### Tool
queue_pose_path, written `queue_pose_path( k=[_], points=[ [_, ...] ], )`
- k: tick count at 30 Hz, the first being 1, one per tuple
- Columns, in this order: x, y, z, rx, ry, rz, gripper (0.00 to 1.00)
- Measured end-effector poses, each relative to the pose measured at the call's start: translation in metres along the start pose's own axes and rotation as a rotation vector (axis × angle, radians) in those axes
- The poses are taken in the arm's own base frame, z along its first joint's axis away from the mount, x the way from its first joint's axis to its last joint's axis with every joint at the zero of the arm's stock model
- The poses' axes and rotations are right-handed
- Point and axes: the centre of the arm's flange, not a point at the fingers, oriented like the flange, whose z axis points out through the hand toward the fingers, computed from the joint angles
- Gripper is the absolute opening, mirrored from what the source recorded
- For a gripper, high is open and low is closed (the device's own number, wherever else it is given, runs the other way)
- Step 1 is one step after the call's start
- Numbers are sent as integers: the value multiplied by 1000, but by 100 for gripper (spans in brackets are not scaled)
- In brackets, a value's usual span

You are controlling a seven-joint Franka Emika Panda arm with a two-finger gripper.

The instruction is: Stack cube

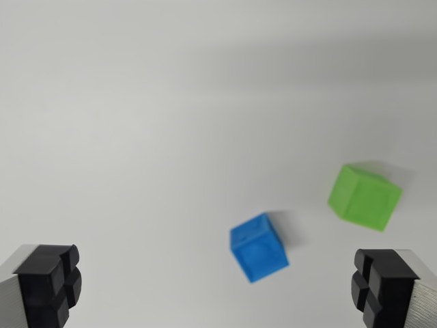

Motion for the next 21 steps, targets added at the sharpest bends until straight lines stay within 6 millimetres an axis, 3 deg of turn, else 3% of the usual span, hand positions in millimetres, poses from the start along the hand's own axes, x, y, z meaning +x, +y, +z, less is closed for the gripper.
queue_pose_path(
  k=[21],
  points=[
    [-1,2,5,-3,-3,-10,100]
  ],
)
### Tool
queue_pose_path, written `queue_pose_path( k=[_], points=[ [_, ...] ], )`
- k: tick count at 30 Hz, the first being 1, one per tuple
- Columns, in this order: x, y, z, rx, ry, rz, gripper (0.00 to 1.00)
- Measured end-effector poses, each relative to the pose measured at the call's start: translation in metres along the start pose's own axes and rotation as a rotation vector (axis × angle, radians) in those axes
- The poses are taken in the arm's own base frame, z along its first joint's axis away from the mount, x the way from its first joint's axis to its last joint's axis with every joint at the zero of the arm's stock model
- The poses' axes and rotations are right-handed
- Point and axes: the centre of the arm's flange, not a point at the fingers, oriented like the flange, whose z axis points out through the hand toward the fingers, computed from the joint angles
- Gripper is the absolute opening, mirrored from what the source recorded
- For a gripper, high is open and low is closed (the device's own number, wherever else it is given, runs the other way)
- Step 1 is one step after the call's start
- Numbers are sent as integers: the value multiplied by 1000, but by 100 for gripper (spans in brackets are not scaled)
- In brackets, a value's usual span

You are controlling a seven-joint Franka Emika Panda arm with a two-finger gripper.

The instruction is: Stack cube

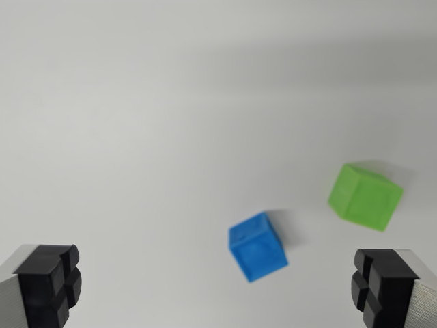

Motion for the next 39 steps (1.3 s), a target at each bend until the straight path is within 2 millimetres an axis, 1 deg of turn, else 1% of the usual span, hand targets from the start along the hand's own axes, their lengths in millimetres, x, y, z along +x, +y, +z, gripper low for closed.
queue_pose_path(
  k=[16,30,39],
  points=[
    [-7,13,21,-3,-3,-54,100],
    [-16,31,50,-8,-9,-128,100],
    [-23,45,73,-11,-13,-190,100]
  ],
)
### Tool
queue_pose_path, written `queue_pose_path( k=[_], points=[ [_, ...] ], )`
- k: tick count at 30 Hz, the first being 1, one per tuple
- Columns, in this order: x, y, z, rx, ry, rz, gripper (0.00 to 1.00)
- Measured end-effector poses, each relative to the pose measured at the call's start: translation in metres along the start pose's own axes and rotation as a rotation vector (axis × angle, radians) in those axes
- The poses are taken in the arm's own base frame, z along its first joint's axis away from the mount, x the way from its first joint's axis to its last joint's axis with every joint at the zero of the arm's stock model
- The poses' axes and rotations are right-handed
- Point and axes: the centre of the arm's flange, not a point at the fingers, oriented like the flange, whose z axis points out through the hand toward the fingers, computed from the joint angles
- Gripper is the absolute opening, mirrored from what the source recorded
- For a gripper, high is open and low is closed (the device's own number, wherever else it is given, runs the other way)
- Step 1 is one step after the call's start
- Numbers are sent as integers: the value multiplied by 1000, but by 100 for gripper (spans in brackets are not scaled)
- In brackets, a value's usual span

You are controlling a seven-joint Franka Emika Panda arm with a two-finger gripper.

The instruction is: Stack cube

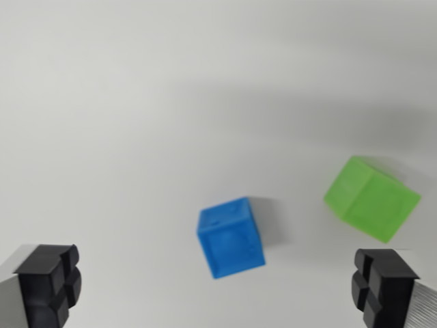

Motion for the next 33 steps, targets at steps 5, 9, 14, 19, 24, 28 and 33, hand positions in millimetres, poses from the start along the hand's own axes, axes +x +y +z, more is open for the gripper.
queue_pose_path(
  k=[5,9,14,19,24,28,33],
  points=[
    [-7,9,16,-2,-3,-41,100],
    [-12,15,28,-3,-5,-73,100],
    [-19,25,44,-4,-7,-117,100],
    [-26,34,61,-6,-10,-162,100],
    [-33,43,78,-8,-13,-204,100],
    [-39,51,93,-9,-15,-244,100],
    [-46,61,112,-12,-20,-291,100]
  ],
)
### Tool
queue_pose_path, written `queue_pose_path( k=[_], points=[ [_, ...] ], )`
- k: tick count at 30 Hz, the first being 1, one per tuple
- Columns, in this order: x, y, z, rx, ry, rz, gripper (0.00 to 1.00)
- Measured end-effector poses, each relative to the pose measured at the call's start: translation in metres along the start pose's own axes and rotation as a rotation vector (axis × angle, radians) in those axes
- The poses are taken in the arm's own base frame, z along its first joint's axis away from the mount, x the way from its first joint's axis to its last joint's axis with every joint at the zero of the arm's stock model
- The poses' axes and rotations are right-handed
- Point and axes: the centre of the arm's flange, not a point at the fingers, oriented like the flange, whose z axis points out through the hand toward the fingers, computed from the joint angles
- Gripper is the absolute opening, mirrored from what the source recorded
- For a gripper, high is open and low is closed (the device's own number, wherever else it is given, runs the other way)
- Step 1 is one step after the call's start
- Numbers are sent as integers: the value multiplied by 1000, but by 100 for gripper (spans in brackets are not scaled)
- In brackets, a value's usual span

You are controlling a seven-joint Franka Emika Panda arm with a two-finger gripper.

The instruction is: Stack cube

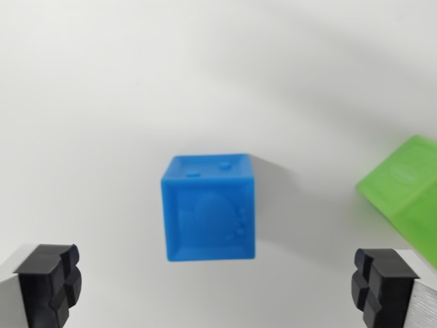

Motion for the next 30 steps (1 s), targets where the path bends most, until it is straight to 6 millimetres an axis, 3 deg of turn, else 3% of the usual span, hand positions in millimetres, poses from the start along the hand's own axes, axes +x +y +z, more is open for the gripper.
queue_pose_path(
  k=[10,30],
  points=[
    [-18,15,37,-4,-7,-86,100],
    [-20,15,110,-4,-8,-92,100]
  ],
)
